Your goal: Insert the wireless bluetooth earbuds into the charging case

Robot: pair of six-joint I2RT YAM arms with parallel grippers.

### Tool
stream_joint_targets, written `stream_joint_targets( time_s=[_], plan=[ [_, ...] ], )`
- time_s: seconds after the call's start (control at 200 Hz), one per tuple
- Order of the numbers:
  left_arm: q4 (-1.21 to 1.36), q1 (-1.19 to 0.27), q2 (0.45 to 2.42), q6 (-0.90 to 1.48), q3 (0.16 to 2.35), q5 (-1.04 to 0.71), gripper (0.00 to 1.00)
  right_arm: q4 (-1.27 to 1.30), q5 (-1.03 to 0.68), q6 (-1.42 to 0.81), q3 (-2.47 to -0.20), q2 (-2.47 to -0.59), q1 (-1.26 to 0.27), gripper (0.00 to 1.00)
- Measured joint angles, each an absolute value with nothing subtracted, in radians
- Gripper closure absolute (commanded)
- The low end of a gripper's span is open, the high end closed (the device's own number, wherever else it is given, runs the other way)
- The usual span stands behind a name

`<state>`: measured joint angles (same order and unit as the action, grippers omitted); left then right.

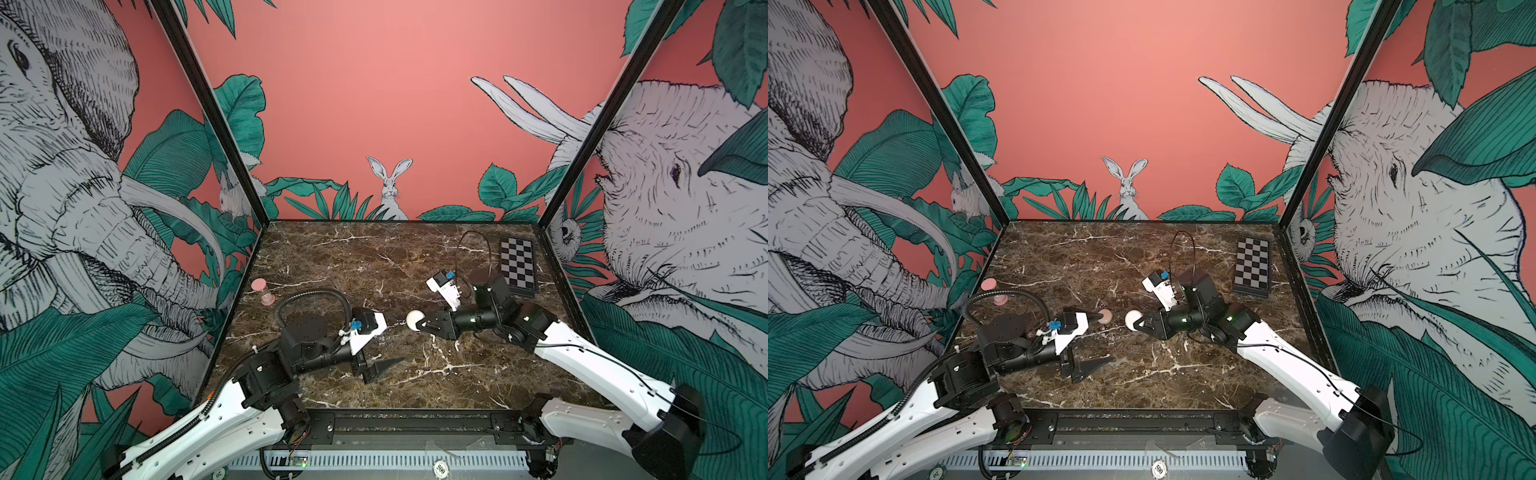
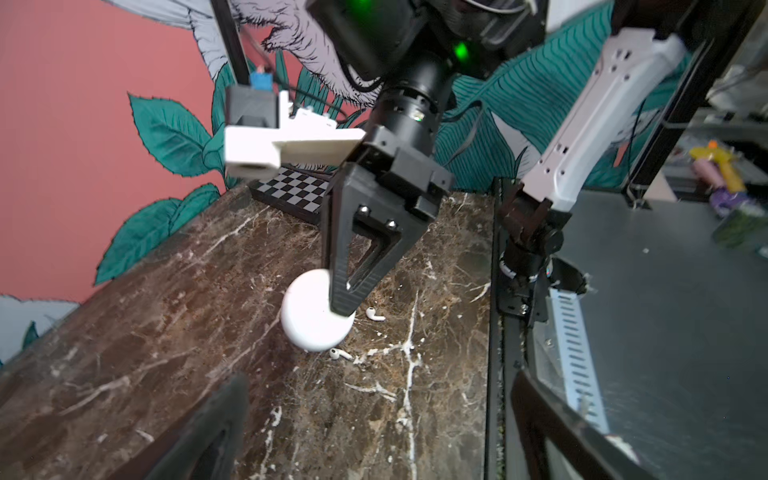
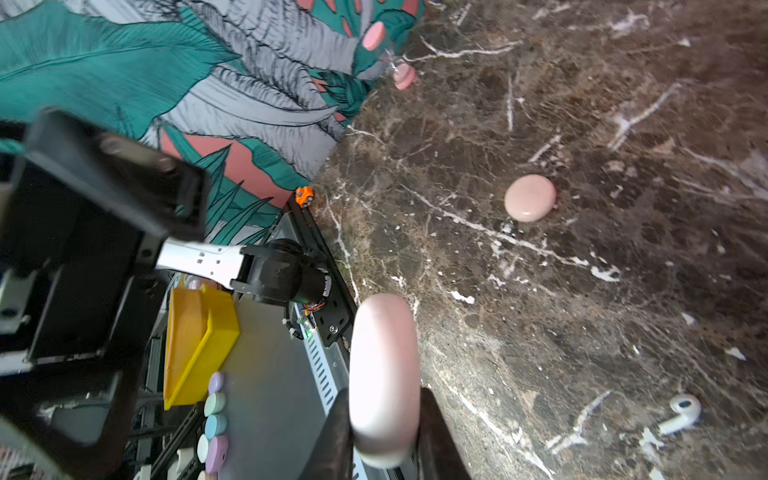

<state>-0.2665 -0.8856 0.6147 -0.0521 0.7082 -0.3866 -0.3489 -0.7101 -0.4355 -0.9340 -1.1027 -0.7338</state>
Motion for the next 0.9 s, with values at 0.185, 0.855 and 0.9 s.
stream_joint_targets(
  time_s=[0.185, 0.855, 0.9],
  plan=[
    [-0.27, -0.753, 0.671, 0.082, 0.708, -0.616, 0.02, -0.374, -0.781, -0.373, -0.934, -1.071, -0.736, 1.0],
    [-0.158, -0.744, 0.93, 0.227, 0.729, -0.96, 0.54, -0.381, -0.846, -0.297, -0.934, -1.057, -0.812, 1.0],
    [-0.157, -0.744, 0.945, 0.229, 0.735, -0.971, 0.57, -0.382, -0.846, -0.295, -0.934, -1.061, -0.816, 1.0]
  ],
)
